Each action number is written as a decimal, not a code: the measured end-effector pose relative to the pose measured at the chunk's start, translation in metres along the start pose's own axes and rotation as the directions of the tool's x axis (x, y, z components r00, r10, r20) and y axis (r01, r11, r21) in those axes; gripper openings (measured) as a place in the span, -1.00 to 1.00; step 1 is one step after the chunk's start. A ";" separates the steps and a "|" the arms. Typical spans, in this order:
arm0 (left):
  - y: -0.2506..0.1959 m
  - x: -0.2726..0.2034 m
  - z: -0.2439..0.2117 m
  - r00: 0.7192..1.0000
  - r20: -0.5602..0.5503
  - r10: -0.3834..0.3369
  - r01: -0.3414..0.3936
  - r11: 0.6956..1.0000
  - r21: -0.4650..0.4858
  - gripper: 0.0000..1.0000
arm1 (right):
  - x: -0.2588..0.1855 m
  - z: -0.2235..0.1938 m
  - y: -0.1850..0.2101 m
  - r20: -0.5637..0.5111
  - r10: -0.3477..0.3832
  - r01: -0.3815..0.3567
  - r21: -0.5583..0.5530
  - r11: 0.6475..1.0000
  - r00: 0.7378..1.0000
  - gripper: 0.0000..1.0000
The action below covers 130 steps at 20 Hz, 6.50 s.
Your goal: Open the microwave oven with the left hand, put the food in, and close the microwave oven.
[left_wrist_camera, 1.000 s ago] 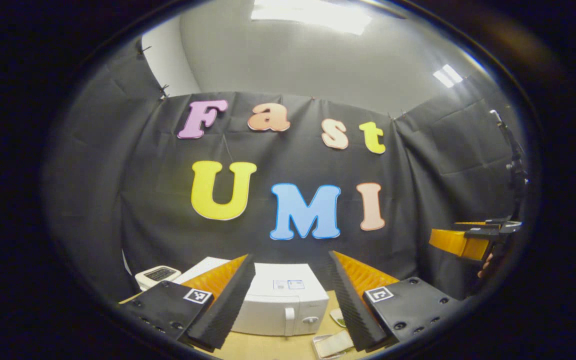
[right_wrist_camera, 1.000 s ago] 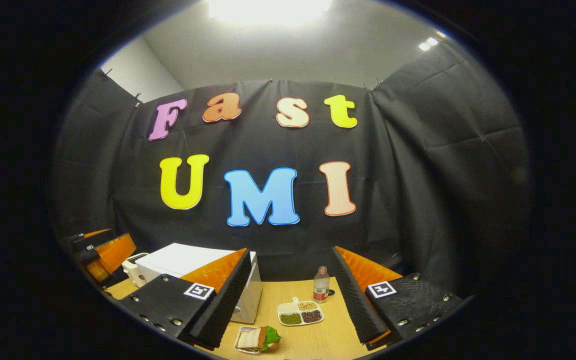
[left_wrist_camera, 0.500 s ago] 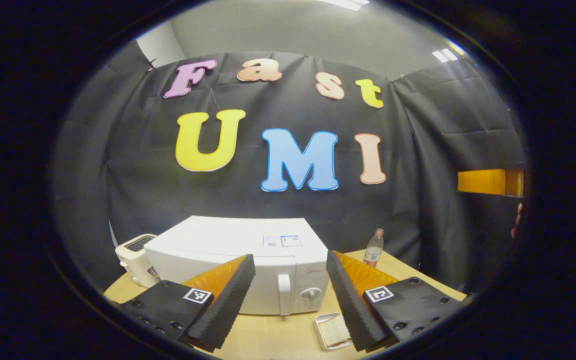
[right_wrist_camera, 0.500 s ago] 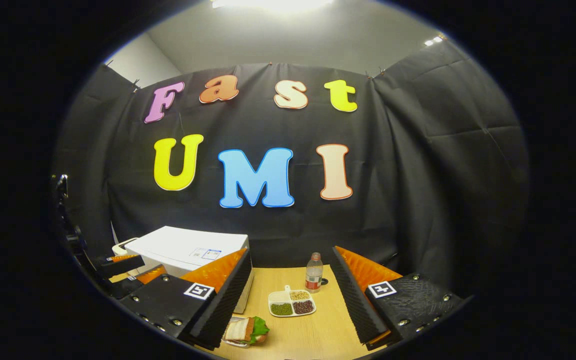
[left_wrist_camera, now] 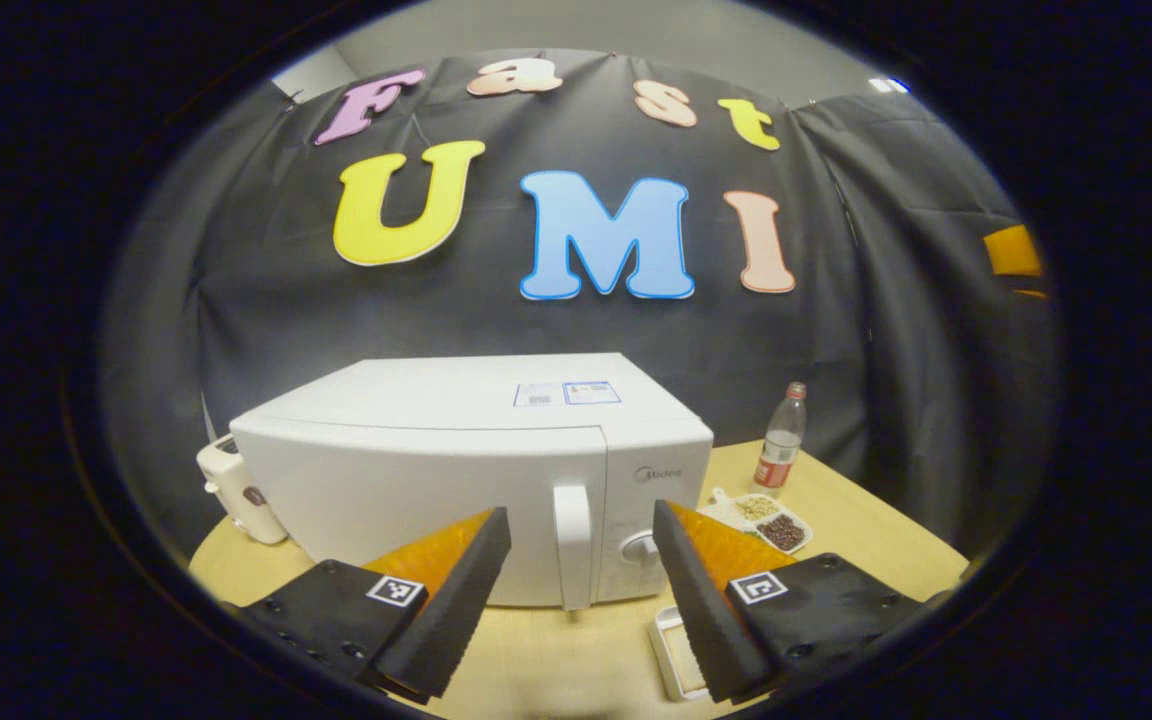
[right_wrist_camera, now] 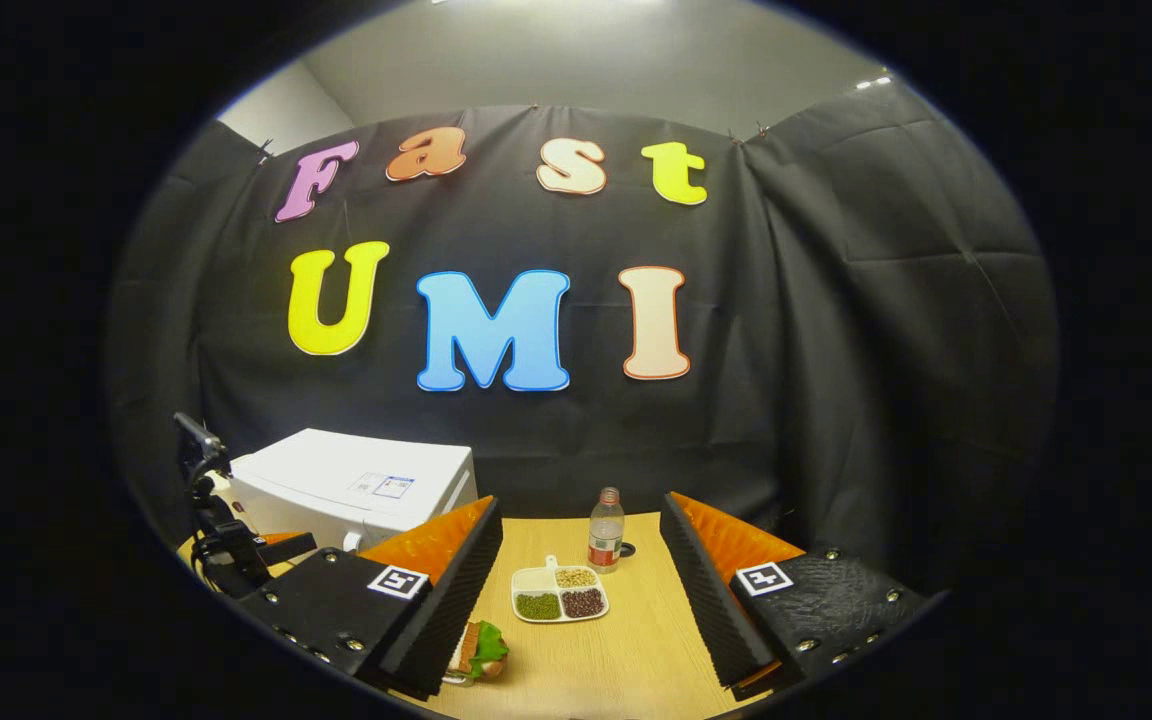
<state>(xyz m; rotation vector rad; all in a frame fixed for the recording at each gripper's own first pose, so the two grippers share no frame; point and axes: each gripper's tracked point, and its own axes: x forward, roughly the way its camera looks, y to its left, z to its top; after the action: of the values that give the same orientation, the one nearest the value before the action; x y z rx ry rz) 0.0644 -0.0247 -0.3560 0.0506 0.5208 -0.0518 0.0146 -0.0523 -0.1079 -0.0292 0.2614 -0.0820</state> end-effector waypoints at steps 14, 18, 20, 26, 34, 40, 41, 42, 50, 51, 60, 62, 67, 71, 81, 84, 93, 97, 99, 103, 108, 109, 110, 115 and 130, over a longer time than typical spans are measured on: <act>0.005 0.052 -0.044 0.994 -0.112 0.005 -0.005 1.000 -0.005 -0.36 | 0.009 -0.006 0.009 -0.028 0.005 -0.006 -0.034 0.999 1.000 0.92; 0.005 0.055 -0.046 0.990 -0.142 -0.001 0.000 1.000 -0.003 -0.63 | 0.007 -0.006 0.011 -0.029 0.006 -0.007 -0.024 1.000 1.000 0.92; 0.003 0.053 -0.045 0.989 -0.150 -0.007 0.007 1.000 0.003 -0.87 | 0.006 -0.006 0.012 -0.031 0.008 -0.009 -0.023 1.000 0.999 0.92; 0.003 0.050 -0.046 0.983 -0.181 -0.023 0.025 1.000 0.013 -0.88 | 0.003 -0.002 0.015 -0.017 0.016 -0.016 -0.019 1.000 1.000 0.92; 0.016 -0.040 -0.070 0.971 -0.228 -0.072 0.081 0.996 0.032 -0.88 | 0.005 -0.009 0.036 -0.026 0.068 -0.068 0.026 0.997 0.997 0.92; 0.045 -0.109 -0.089 0.956 -0.273 -0.104 0.117 0.993 0.034 -0.89 | -0.007 -0.009 0.070 -0.027 0.129 -0.127 0.043 0.991 0.991 0.92; 0.053 -0.120 -0.091 0.953 -0.283 -0.107 0.123 0.992 0.040 -0.89 | -0.010 -0.010 0.077 -0.024 0.142 -0.140 0.046 0.989 0.990 0.92; 0.060 -0.132 -0.094 0.952 -0.287 -0.110 0.127 0.991 0.044 -0.89 | -0.011 -0.009 0.082 -0.021 0.148 -0.147 0.045 0.988 0.989 0.92; 0.118 -0.196 -0.112 0.944 -0.308 -0.115 0.136 0.989 0.050 -0.89 | -0.019 -0.018 0.127 -0.039 0.189 -0.188 0.033 0.982 0.981 0.92; 0.126 -0.203 -0.113 0.943 -0.309 -0.121 0.143 0.988 0.049 -0.89 | -0.021 -0.019 0.136 -0.044 0.200 -0.199 0.035 0.979 0.979 0.92; 0.231 -0.260 -0.128 0.944 -0.326 -0.049 0.070 0.996 0.053 -0.89 | -0.030 -0.018 0.194 -0.057 0.254 -0.253 0.021 0.967 0.966 0.92; 0.253 -0.267 -0.132 0.944 -0.327 -0.036 0.055 0.997 0.051 -0.89 | -0.033 -0.019 0.204 -0.065 0.259 -0.258 0.019 0.966 0.964 0.92; 0.294 -0.275 -0.133 0.949 -0.313 -0.040 0.056 0.998 0.042 -0.89 | -0.038 -0.024 0.223 -0.073 0.260 -0.262 -0.008 0.965 0.963 0.92; 0.316 -0.277 -0.134 0.953 -0.300 -0.030 0.043 0.998 0.037 -0.89 | -0.039 -0.030 0.235 -0.092 0.269 -0.272 -0.017 0.962 0.959 0.92; 0.320 -0.276 -0.136 0.961 -0.277 -0.015 0.023 0.999 0.026 -0.85 | -0.032 -0.039 0.232 -0.128 0.309 -0.316 -0.037 0.948 0.942 0.92; 0.310 -0.281 -0.138 0.960 -0.280 -0.019 0.022 1.000 0.008 -0.75 | -0.024 -0.043 0.216 -0.141 0.304 -0.312 -0.034 0.950 0.942 0.92; 0.308 -0.322 -0.109 0.959 -0.229 0.165 -0.174 0.985 -0.017 -0.47 | 0.009 -0.107 0.140 -0.292 0.279 -0.280 0.037 0.959 0.915 0.92; 0.286 -0.342 -0.025 0.960 -0.066 0.272 -0.276 0.960 -0.053 -0.48 | 0.022 -0.163 0.117 -0.468 0.315 -0.254 0.190 0.948 0.825 0.92; 0.264 -0.341 0.026 0.954 0.035 0.297 -0.295 0.954 -0.050 -0.63 | 0.023 -0.191 0.111 -0.541 0.342 -0.232 0.263 0.936 0.768 0.92; 0.206 -0.322 0.116 0.941 0.203 0.272 -0.270 0.962 -0.039 -0.12 | 0.032 -0.228 0.106 -0.616 0.393 -0.220 0.340 0.914 0.683 0.95; 0.153 -0.293 0.162 0.934 0.275 0.230 -0.231 0.973 -0.028 1.00 | 0.027 -0.266 0.113 -0.653 0.515 -0.202 0.495 0.845 0.555 0.95; 0.145 -0.287 0.164 0.935 0.273 0.229 -0.231 0.973 -0.022 1.00 | 0.026 -0.274 0.116 -0.662 0.531 -0.204 0.508 0.837 0.528 0.95; 0.139 -0.286 0.164 0.936 0.265 0.230 -0.233 0.972 -0.017 1.00 | 0.026 -0.280 0.117 -0.669 0.544 -0.208 0.518 0.830 0.507 0.95; 0.113 -0.283 0.164 0.940 0.239 0.243 -0.253 0.967 0.011 1.00 | 0.033 -0.301 0.129 -0.673 0.599 -0.211 0.571 0.794 0.433 0.83; 0.134 -0.272 0.166 0.958 0.243 0.150 -0.159 0.987 0.018 1.00 | 0.023 -0.269 0.142 -0.625 0.604 -0.096 0.652 0.752 0.495 -0.34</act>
<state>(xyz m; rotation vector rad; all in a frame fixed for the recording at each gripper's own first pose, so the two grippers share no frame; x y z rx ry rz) -0.0808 0.1083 -0.0719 0.1199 0.2713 0.0850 -0.0219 0.0822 -0.3789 0.6769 1.1930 0.2944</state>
